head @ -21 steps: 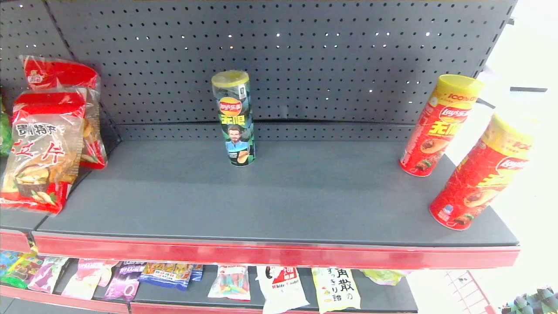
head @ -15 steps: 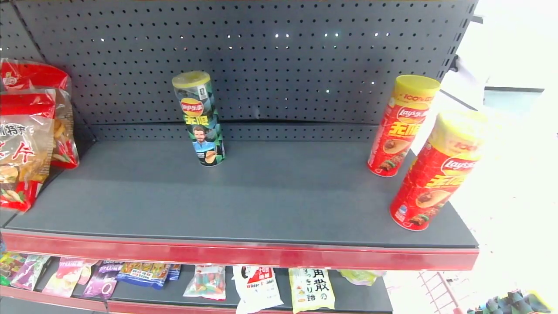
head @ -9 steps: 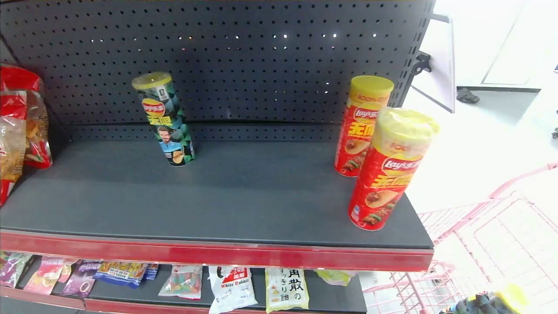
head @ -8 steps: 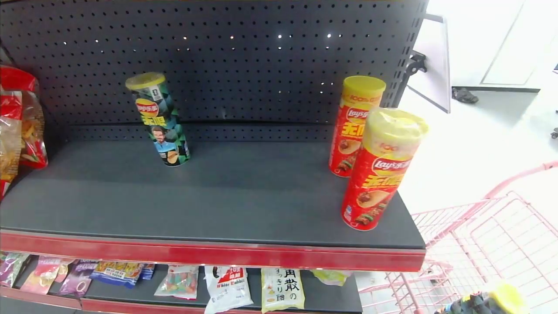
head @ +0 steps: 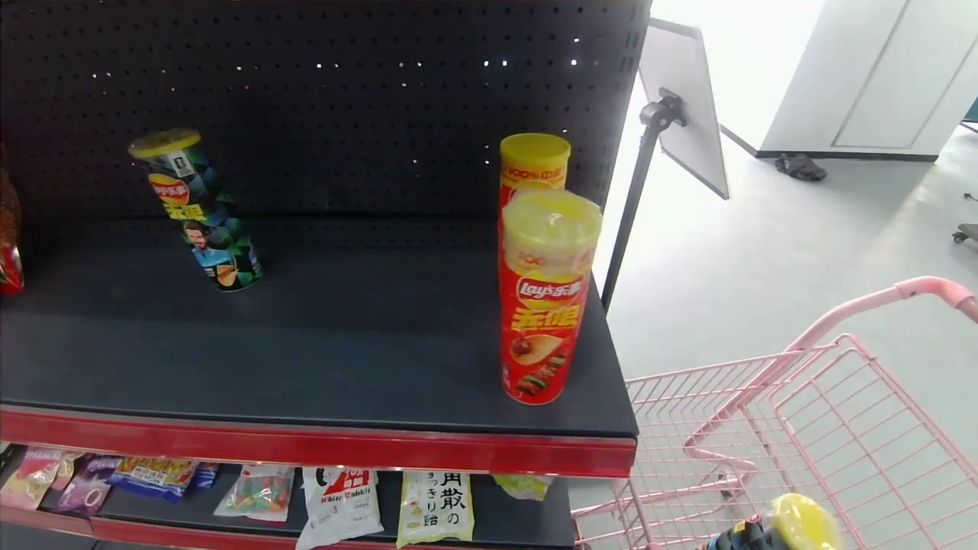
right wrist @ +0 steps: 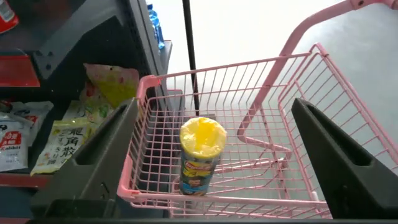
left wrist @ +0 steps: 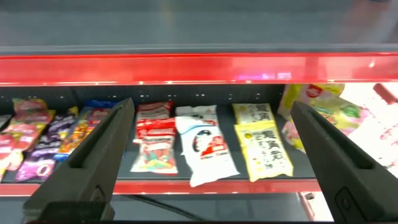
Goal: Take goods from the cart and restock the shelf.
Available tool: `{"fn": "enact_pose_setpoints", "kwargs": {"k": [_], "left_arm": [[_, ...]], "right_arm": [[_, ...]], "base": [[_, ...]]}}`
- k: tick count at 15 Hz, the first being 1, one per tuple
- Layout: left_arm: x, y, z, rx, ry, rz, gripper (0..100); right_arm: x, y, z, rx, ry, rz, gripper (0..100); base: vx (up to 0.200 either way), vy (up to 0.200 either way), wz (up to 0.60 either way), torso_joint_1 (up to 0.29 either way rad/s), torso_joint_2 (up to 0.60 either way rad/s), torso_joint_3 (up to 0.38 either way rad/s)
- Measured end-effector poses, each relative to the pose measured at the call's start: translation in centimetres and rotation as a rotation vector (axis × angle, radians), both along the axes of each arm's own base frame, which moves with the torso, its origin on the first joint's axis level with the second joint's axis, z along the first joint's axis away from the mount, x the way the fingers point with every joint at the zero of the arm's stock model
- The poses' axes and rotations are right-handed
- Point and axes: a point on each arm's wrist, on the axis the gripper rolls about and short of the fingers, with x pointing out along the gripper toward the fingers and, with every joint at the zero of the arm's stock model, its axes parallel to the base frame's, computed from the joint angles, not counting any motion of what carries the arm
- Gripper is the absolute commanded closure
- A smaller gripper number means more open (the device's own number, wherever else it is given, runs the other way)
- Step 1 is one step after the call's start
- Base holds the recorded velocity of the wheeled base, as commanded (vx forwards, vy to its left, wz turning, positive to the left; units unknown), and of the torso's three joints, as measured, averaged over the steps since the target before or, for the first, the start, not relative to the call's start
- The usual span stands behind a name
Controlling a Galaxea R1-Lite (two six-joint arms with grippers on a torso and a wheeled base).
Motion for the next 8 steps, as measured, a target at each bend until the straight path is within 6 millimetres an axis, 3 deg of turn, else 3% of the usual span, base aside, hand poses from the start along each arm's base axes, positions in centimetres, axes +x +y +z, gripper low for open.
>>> {"fn": "enact_pose_setpoints", "kwargs": {"k": [8], "left_arm": [[0.0, 0.0, 0.0, 0.001, 0.0, 0.0, 0]], "right_arm": [[0.0, 0.0, 0.0, -0.001, 0.0, 0.001, 0]], "base": [[0.0, 0.0, 0.0, 0.0, 0.0, 0.0]]}}
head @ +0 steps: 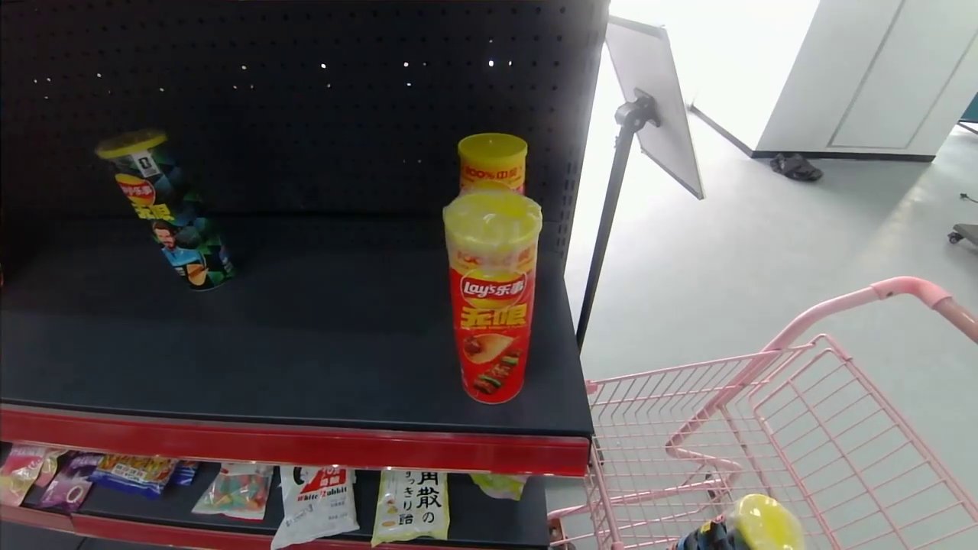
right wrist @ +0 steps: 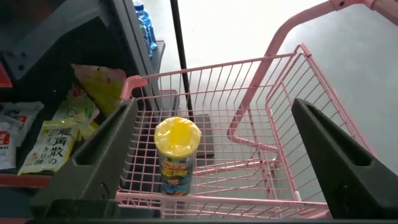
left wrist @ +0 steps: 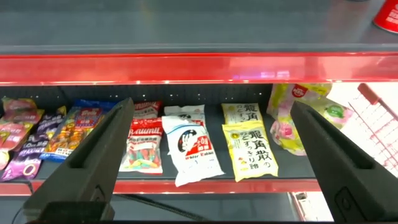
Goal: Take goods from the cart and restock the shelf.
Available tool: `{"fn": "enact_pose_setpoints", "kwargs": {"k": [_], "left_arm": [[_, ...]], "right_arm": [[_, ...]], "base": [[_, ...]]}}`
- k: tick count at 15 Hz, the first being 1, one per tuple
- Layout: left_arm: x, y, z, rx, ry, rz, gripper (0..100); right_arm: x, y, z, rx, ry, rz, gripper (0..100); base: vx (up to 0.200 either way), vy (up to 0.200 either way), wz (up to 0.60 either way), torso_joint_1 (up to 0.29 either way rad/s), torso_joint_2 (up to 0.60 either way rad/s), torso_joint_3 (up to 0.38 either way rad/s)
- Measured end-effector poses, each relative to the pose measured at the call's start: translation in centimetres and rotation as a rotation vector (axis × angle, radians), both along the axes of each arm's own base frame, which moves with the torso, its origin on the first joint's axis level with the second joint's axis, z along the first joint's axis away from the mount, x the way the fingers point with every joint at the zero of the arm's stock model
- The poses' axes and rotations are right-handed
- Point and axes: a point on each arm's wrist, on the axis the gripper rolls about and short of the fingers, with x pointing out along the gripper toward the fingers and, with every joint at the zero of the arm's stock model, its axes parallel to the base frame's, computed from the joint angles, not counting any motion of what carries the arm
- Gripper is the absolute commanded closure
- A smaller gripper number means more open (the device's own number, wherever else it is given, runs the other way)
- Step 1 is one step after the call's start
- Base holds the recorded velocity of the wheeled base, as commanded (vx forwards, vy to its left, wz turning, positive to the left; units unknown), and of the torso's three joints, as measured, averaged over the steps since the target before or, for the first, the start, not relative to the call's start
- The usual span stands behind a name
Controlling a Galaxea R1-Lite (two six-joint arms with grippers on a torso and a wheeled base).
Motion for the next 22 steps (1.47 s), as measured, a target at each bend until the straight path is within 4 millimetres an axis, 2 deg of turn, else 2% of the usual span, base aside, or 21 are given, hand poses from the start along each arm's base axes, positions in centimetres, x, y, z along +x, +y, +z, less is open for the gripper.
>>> {"fn": "enact_pose_setpoints", "kwargs": {"k": [12, 22], "left_arm": [[0.0, 0.0, 0.0, 0.0, 0.0, 0.0, 0], [0.0, 0.0, -0.01, -0.001, 0.001, 0.0, 0]], "right_arm": [[0.0, 0.01, -0.01, 0.001, 0.0, 0.001, 0], [0.0, 0.01, 0.0, 0.002, 0.0, 0.001, 0]], "base": [[0.0, 0.0, 0.0, -0.006, 0.01, 0.008], [0.0, 0.0, 0.0, -0.157, 0.39, 0.228]]}}
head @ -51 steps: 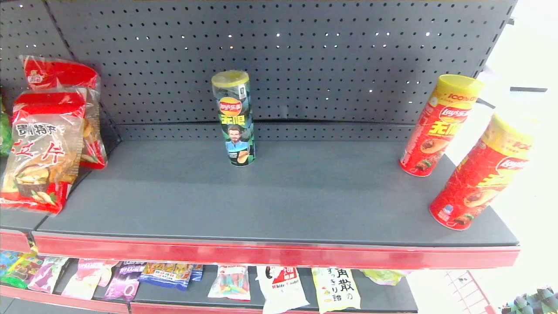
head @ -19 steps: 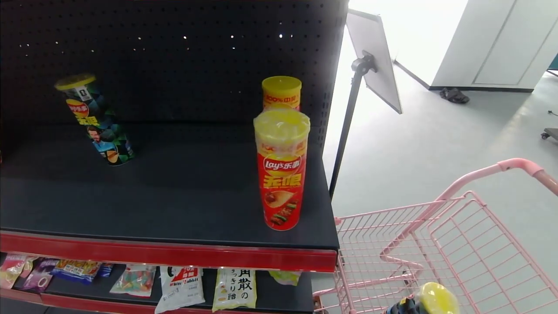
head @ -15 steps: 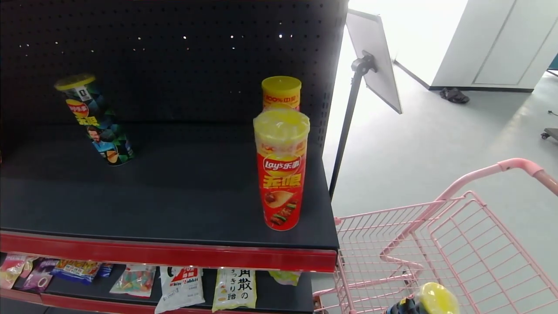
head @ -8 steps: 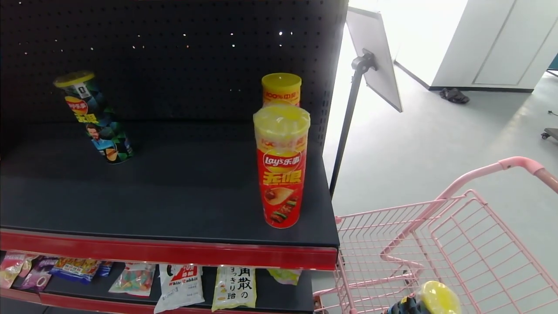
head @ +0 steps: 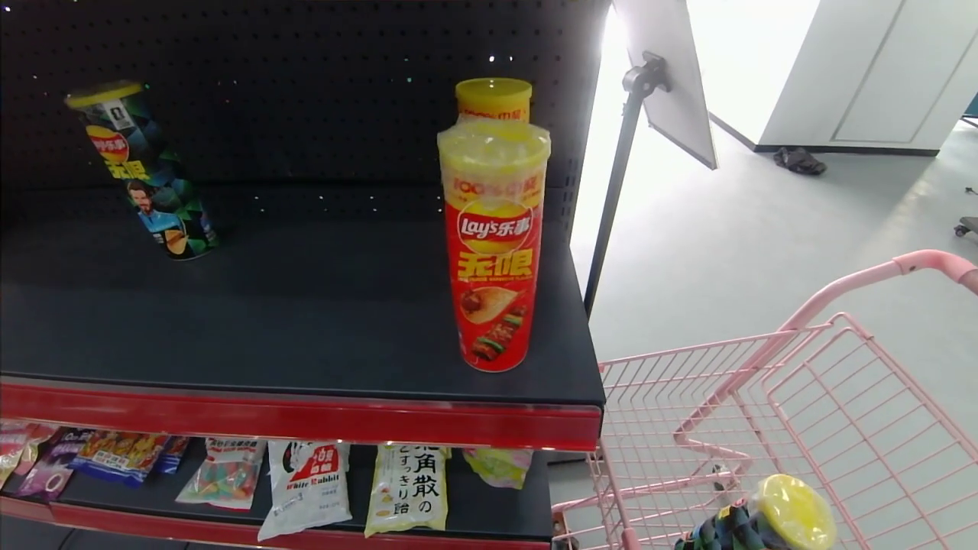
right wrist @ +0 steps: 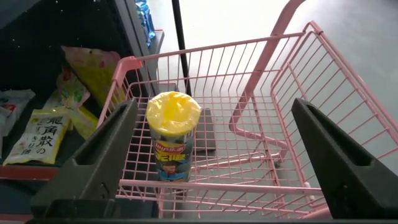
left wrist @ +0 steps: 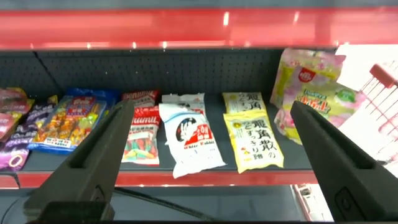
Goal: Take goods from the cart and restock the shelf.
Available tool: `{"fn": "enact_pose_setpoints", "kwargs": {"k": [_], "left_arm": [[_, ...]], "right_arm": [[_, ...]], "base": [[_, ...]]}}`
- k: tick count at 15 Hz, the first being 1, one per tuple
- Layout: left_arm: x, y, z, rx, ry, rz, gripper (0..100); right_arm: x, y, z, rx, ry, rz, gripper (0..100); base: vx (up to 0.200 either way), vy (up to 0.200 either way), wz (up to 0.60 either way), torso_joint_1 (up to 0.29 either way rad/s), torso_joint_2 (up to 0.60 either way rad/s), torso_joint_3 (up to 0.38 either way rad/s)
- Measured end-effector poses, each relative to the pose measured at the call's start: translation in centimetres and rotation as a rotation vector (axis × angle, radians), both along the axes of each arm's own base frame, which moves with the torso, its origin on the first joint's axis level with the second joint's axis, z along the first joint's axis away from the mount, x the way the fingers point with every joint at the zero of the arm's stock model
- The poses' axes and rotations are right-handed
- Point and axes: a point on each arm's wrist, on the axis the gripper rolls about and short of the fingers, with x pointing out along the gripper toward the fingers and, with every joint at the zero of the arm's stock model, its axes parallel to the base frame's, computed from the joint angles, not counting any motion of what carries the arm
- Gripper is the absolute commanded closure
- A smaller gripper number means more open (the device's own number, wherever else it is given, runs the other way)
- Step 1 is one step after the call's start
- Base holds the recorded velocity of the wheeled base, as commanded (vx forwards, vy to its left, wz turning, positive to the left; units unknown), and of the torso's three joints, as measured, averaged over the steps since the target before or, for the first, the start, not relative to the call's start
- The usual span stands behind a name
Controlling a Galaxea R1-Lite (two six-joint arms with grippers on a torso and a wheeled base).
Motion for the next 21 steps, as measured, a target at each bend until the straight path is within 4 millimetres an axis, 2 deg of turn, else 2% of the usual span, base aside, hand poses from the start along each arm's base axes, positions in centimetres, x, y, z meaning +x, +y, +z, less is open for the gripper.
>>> {"fn": "enact_pose_setpoints", "kwargs": {"k": [11, 21], "left_arm": [[0.0, 0.0, -0.01, 0.001, 0.001, 0.0, 0], [0.0, 0.0, 0.0, 0.001, 0.0, 0.0, 0]], "right_arm": [[0.0, 0.0, -0.01, -0.001, 0.001, 0.0, 0], [0.0, 0.0, 0.0, -0.003, 0.0, 0.002, 0]], "base": [[0.0, 0.0, 0.0, -0.189, 0.52, 0.324], [0.0, 0.0, 0.0, -0.013, 0.04, 0.028]]}}
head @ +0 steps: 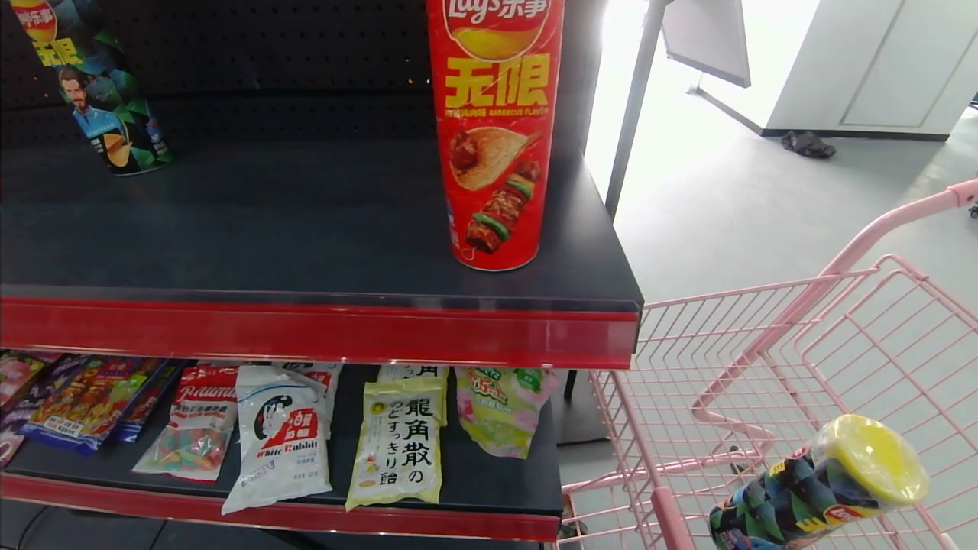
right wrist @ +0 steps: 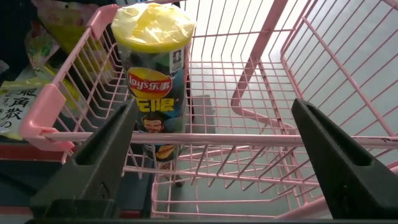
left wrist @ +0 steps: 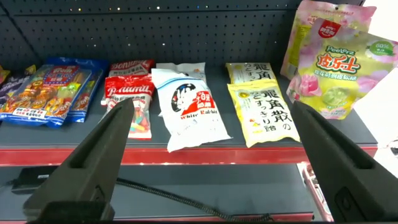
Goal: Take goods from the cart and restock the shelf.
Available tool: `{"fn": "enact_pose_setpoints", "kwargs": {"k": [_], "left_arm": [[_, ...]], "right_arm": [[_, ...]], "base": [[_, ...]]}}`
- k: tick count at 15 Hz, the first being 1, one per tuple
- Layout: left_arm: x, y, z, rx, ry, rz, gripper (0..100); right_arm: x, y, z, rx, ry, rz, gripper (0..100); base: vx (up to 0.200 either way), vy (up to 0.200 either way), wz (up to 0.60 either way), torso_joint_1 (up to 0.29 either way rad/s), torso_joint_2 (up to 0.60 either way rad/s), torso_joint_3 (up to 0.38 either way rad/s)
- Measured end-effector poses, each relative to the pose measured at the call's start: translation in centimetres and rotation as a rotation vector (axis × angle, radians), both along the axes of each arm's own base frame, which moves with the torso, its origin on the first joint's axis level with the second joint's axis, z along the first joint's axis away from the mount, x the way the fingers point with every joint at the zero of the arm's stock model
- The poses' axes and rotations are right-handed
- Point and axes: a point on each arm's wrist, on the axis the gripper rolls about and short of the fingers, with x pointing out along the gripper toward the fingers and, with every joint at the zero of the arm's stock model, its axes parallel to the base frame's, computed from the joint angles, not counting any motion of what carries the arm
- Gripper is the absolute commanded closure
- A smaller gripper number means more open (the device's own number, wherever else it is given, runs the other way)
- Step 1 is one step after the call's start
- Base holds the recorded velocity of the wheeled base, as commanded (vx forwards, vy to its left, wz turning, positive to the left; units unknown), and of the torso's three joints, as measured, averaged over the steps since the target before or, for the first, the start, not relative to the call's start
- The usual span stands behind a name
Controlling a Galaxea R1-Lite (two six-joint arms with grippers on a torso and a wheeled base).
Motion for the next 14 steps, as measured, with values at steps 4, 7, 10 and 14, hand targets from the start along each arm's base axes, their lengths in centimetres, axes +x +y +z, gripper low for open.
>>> {"fn": "enact_pose_setpoints", "kwargs": {"k": [4, 7, 10, 14], "left_arm": [[0.0, 0.0, 0.0, -0.001, 0.0, 0.0, 0], [0.0, 0.0, 0.0, -0.001, 0.0, 0.0, 0], [0.0, 0.0, 0.0, 0.0, 0.0, 0.001, 0], [0.0, 0.0, 0.0, -0.002, 0.0, 0.0, 0]], "right_arm": [[0.0, 0.0, 0.0, 0.001, 0.0, 0.0, 0], [0.0, 0.0, 0.0, 0.001, 0.0, 0.0, 0], [0.0, 0.0, 0.0, 0.001, 0.0, 0.0, 0], [0.0, 0.0, 0.0, 0.0, 0.0, 0.0, 0]], "base": [[0.0, 0.0, 0.0, 0.0, 0.0, 0.0], [0.0, 0.0, 0.0, 0.0, 0.0, 0.0], [0.0, 0.0, 0.0, 0.0, 0.0, 0.0], [0.0, 0.0, 0.0, 0.0, 0.0, 0.0]]}}
